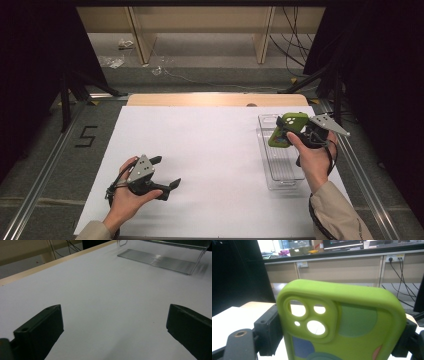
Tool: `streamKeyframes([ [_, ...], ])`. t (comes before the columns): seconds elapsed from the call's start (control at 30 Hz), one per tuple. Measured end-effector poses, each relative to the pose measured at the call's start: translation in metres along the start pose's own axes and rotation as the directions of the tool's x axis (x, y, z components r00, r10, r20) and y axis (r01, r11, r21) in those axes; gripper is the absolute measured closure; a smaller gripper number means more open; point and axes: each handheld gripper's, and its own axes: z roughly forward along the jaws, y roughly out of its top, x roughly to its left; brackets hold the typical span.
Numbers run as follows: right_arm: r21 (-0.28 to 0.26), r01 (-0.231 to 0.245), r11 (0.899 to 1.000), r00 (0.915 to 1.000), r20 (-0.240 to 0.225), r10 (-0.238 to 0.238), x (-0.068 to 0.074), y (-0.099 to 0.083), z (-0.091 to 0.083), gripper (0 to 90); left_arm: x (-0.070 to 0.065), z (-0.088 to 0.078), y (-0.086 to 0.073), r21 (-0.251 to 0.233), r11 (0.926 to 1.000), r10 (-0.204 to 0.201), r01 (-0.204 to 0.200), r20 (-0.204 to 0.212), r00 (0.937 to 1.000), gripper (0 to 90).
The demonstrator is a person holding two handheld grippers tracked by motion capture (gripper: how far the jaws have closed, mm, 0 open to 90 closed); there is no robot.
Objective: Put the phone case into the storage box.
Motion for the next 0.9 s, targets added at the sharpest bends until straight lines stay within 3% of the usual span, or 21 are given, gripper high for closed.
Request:
streamKeyframes([
  [0.9,0.013,0.009,1.000,0.9998,0.019,-0.009,-0.0049,-0.0008,0.0101,18.5,-0.0001,0.0004,-0.0001,0.002,1.0000,0.000,0.000,0.000,1.0000,0.3],
])
